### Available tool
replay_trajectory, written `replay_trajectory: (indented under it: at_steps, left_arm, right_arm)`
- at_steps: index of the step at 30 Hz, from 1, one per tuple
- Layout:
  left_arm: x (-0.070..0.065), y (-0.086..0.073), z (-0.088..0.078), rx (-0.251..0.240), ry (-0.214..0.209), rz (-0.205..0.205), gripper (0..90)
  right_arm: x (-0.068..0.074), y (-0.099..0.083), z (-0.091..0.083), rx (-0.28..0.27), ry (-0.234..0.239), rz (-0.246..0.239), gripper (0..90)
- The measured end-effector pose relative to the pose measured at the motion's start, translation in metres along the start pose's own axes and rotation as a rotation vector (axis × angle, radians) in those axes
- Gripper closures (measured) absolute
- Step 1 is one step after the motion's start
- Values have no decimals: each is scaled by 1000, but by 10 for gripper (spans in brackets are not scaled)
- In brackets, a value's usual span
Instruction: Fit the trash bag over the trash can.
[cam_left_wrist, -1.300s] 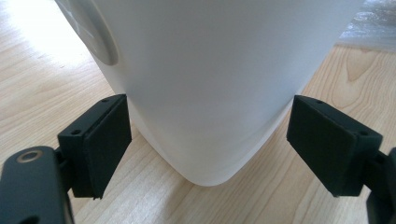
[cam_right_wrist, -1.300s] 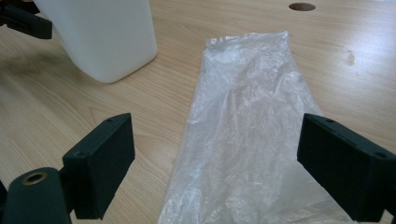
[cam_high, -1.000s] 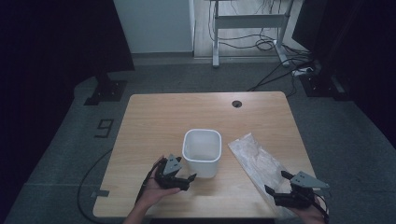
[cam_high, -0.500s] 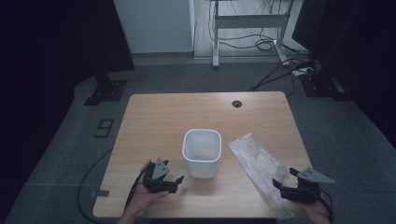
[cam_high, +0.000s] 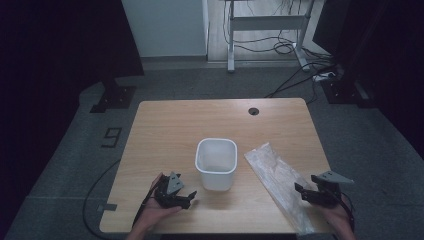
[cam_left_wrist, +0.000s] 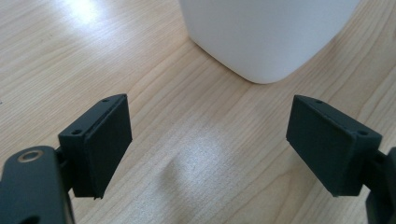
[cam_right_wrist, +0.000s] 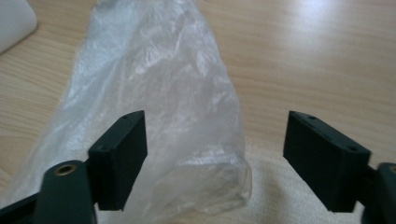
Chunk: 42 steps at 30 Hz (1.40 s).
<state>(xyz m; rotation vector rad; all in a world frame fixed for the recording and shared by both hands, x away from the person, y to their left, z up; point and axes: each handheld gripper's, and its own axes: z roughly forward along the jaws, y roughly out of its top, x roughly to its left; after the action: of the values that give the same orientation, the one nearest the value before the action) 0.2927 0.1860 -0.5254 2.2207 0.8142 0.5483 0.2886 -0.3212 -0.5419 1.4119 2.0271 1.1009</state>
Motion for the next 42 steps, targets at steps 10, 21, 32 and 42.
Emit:
replay_trajectory:
  at_steps: [10,21,32,42]
  left_arm:
    - [-2,-1,0,5,-2,-3,141]
    - [-1,-1,0,5,0,-19,141]
    - [5,3,-10,-17,-1,-75,147]
    - [11,15,-36,-99,-25,-110,168]
  right_arm:
    - [0,-9,7,68,11,-13,352]
    - [4,-11,5,54,-3,-93,697]
    - [2,-9,-2,22,38,-143,888]
    - [16,16,-39,-133,112,-216,891]
